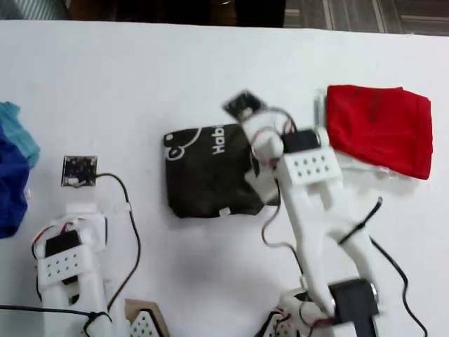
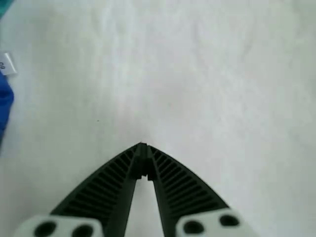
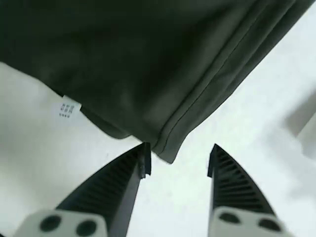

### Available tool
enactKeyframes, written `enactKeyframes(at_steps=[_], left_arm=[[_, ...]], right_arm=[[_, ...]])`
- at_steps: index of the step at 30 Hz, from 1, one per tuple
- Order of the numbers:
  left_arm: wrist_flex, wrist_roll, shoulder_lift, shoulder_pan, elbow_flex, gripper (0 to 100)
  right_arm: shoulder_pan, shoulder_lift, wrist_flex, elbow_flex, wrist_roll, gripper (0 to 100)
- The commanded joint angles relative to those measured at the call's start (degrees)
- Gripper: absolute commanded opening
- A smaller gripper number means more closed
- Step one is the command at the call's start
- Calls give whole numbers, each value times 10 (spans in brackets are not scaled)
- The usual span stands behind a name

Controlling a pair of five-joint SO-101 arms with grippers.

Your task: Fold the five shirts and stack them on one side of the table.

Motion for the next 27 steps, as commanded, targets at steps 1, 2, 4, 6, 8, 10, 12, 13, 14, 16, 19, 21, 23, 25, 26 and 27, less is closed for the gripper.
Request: enactKeyframes(at_steps=[1, 2, 4, 6, 8, 10, 12, 13, 14, 16, 19, 21, 23, 25, 26, 27], left_arm=[[-9, 4, -9, -1, -1, 27], [-9, 4, -9, -1, -1, 27], [-9, 4, -9, -1, -1, 27], [-9, 4, -9, -1, -1, 27], [-9, 4, -9, -1, -1, 27], [-9, 4, -9, -1, -1, 27], [-9, 4, -9, -1, -1, 27], [-9, 4, -9, -1, -1, 27], [-9, 4, -9, -1, -1, 27], [-9, 4, -9, -1, -1, 27], [-9, 4, -9, -1, -1, 27], [-9, 4, -9, -1, -1, 27], [-9, 4, -9, -1, -1, 27], [-9, 4, -9, -1, -1, 27], [-9, 4, -9, -1, -1, 27], [-9, 4, -9, -1, -1, 27]], right_arm=[[-16, -81, -20, 99, 5, 188], [-22, -95, -25, 122, 5, 187], [-38, -114, -44, 162, 5, 187], [-59, -120, -65, 195, 4, 187], [-80, -116, -88, 222, 0, 187], [-95, -106, -117, 240, 0, 187], [-101, -89, -151, 248, 0, 187], [-99, -78, -167, 247, 0, 187], [-98, -65, -182, 245, 0, 187], [-97, -40, -211, 242, 0, 187], [-97, -2, -240, 230, 0, 187], [-97, 20, -250, 222, 0, 187], [-94, 36, -251, 209, 0, 187], [-81, 44, -251, 193, 0, 187], [-71, 44, -251, 186, 0, 187], [-59, 44, -251, 179, 0, 187]])
